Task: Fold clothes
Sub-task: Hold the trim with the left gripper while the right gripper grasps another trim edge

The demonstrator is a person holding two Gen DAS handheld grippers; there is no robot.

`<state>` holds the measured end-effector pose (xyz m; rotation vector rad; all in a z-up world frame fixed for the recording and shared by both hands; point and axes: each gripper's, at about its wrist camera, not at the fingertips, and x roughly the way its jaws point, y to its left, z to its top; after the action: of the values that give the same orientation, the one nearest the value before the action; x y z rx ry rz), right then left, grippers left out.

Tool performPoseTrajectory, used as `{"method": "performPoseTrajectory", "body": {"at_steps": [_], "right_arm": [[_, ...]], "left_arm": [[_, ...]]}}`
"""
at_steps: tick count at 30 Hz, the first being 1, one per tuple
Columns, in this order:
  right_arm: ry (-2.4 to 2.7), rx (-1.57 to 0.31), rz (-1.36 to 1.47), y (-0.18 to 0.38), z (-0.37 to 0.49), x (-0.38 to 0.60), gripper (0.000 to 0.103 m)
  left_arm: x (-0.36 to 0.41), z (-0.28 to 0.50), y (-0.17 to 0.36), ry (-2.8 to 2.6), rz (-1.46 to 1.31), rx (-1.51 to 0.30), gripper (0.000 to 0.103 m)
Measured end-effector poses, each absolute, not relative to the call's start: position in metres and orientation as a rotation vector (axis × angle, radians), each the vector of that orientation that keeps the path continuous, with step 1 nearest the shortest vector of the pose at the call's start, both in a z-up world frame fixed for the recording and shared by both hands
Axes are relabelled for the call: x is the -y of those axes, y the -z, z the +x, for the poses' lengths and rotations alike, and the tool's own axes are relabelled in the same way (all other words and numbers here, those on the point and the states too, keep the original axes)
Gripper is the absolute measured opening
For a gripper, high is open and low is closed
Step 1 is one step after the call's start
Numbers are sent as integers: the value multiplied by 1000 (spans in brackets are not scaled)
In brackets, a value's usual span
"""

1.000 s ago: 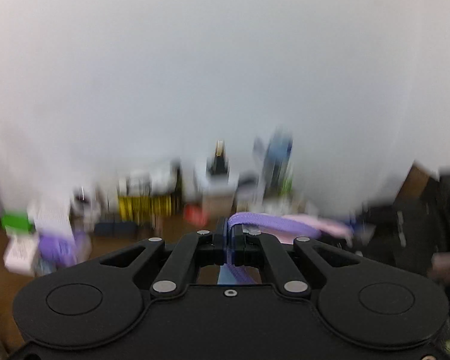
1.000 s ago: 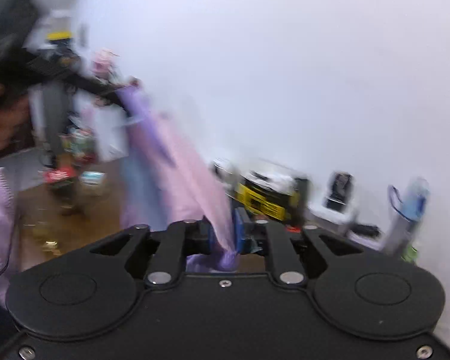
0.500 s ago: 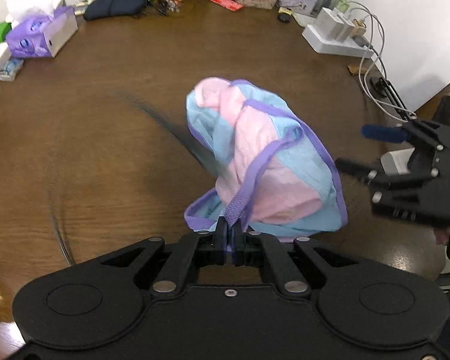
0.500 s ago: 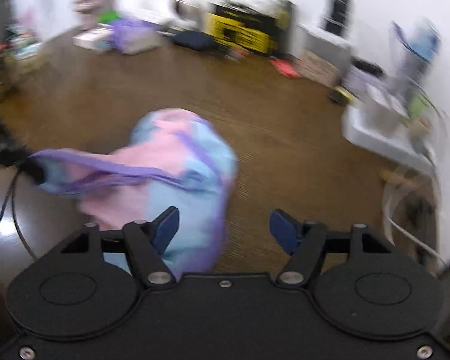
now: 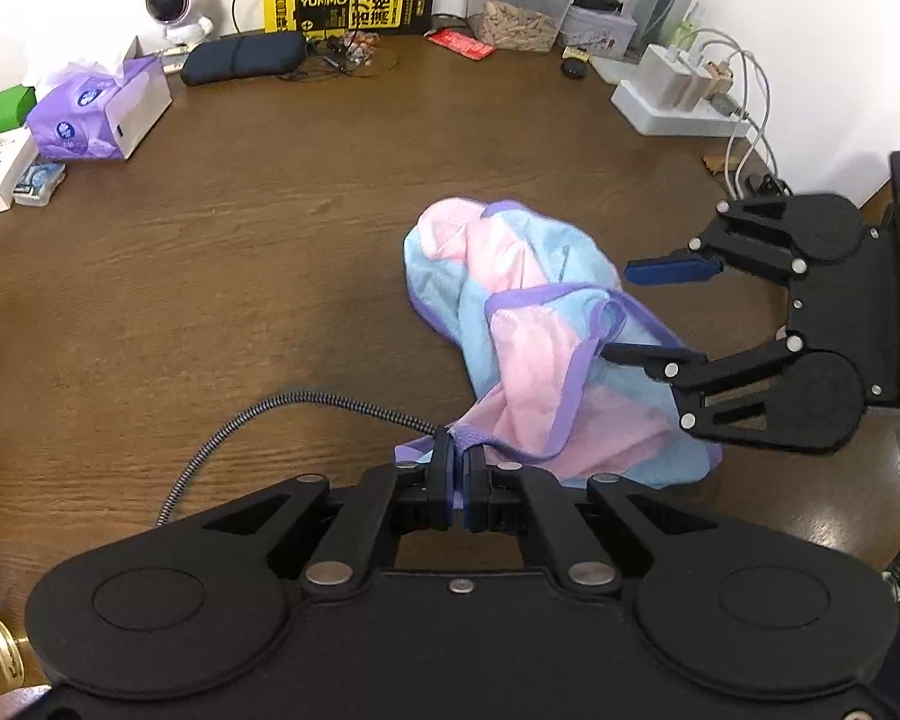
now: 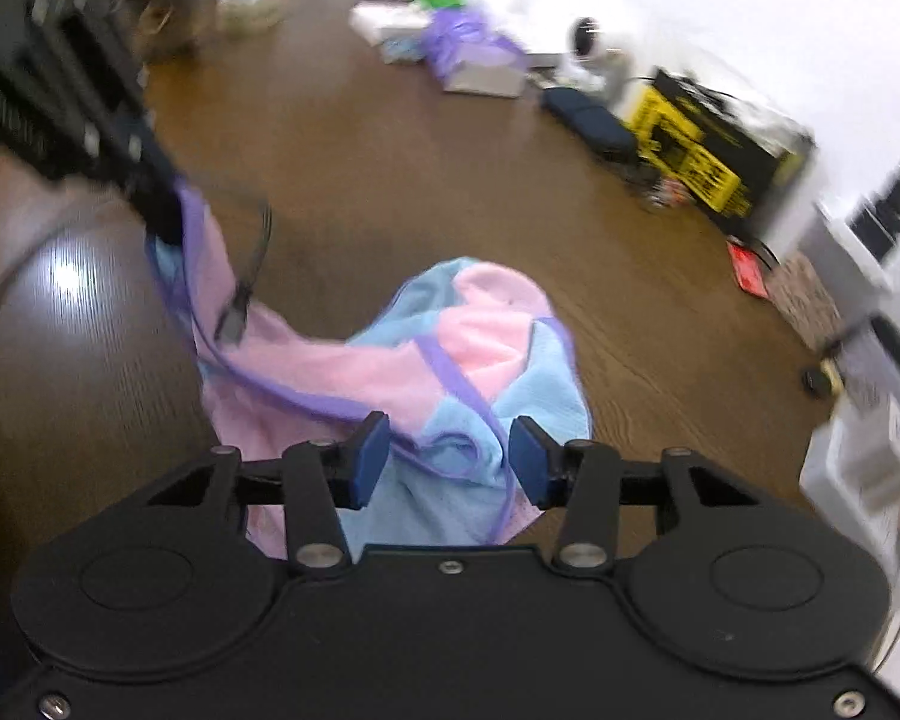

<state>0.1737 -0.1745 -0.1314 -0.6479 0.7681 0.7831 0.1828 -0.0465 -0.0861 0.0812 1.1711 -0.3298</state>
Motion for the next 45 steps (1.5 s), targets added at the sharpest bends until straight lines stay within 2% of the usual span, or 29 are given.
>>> {"method": "performPoseTrajectory", "body": {"at_steps": [19,22,26,30,37,45], "right_arm": [[-970,-664,-1177,139,168,156,49],[-1009,-649,-1226,143,173,152,43],[-1055,-641,-1336,149,169,147,41],[-1069,-591,-1316,138,172,143,41],[-1078,-657,-1364,170,171,155,41],[-1044,-556,-1320,124,154,166,42]], "left_arm": [[38,165,112,302,169,-1170,3],[37,165,111,295,153,-1163,3],[38,164,110,282,151,-1154,3],[38,164,111,276,142,-1156,3],[38,165,112,288,158,-1147,3],[39,171,117,302,167,-1156,3]]}}
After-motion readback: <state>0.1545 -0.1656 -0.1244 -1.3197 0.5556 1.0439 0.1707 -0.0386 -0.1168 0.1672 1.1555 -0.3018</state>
